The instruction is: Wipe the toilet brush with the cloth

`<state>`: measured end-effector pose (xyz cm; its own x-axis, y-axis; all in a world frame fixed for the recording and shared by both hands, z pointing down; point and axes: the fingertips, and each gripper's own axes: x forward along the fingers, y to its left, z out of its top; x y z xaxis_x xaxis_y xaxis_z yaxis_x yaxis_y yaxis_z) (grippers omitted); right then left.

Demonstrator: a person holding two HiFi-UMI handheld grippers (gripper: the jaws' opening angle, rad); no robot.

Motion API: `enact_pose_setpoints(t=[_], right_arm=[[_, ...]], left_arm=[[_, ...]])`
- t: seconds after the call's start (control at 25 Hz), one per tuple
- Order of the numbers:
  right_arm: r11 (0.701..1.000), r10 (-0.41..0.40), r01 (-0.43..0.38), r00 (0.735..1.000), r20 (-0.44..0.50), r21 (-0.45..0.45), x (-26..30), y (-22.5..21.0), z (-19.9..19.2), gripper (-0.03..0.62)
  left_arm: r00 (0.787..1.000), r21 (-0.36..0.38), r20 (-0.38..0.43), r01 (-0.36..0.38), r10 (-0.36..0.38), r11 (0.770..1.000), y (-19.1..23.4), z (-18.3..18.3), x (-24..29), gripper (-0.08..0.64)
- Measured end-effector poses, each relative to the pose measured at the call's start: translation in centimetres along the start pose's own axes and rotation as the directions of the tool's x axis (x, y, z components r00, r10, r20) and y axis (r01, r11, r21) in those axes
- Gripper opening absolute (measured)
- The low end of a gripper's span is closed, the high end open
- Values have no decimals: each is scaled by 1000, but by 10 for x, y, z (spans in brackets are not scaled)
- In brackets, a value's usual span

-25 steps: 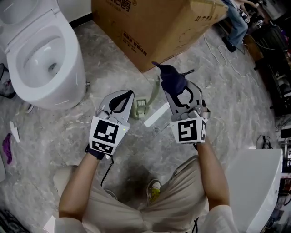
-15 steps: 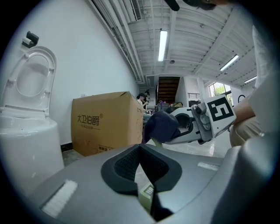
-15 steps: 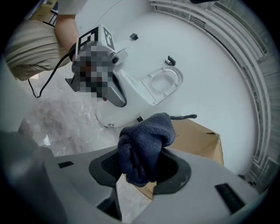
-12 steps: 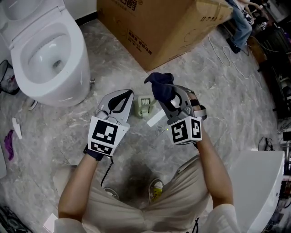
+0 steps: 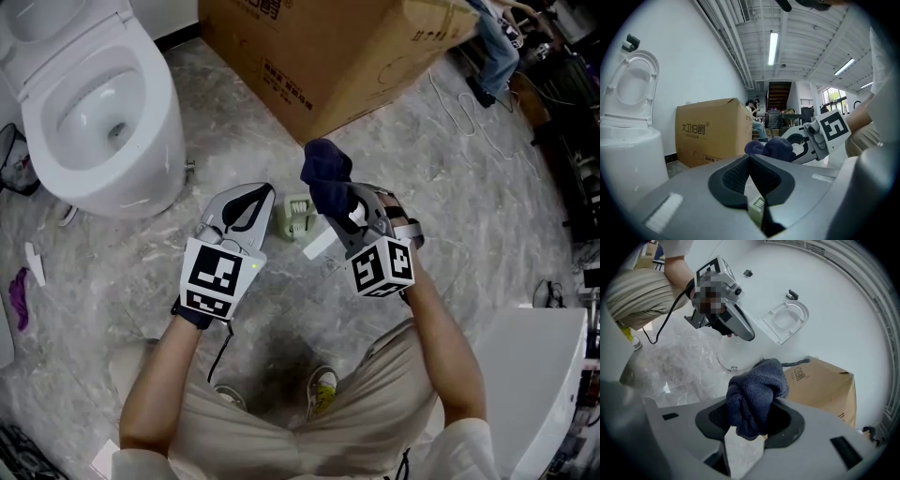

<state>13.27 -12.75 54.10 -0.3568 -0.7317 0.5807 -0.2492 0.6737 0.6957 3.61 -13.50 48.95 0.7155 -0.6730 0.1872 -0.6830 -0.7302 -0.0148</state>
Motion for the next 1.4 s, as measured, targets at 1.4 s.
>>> enact_pose_setpoints(t=[1.4], right_arm=[[967,-256,253,953,165,38,-43,-51,47,175]], left_arm=[[998,-116,-27,-64,61,991,20,-9,2,2]])
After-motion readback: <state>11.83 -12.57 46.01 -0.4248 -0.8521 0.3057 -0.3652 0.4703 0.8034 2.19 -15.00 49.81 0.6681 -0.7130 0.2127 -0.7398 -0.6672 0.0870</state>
